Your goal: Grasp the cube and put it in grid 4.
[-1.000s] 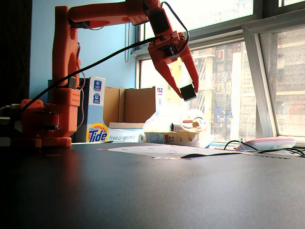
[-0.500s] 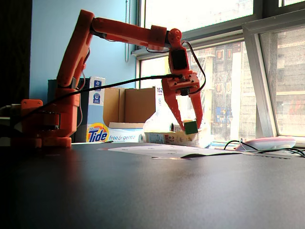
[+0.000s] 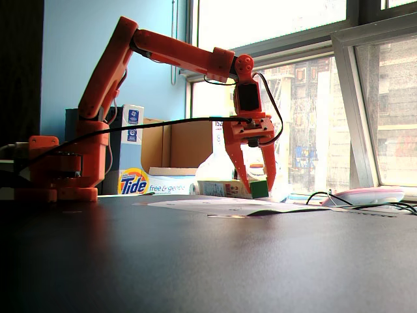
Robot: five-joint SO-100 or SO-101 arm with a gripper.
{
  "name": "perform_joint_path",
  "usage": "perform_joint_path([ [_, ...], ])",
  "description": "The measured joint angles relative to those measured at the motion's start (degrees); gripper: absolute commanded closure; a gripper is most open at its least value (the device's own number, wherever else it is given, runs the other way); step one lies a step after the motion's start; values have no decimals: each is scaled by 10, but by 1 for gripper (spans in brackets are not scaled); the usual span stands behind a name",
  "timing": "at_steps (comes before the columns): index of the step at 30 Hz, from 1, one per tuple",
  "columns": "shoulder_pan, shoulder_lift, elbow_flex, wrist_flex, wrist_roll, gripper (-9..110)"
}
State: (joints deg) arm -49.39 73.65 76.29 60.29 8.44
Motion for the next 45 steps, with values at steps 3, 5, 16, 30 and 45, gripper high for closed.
perform_joint_path([
  [3,0,0,0,-3,-3,96],
  [5,0,0,0,-3,-6,91],
  [16,0,0,0,-3,-11,81],
  [30,21,92,0,10,-71,68],
  [45,260,479,-24,147,-114,101],
])
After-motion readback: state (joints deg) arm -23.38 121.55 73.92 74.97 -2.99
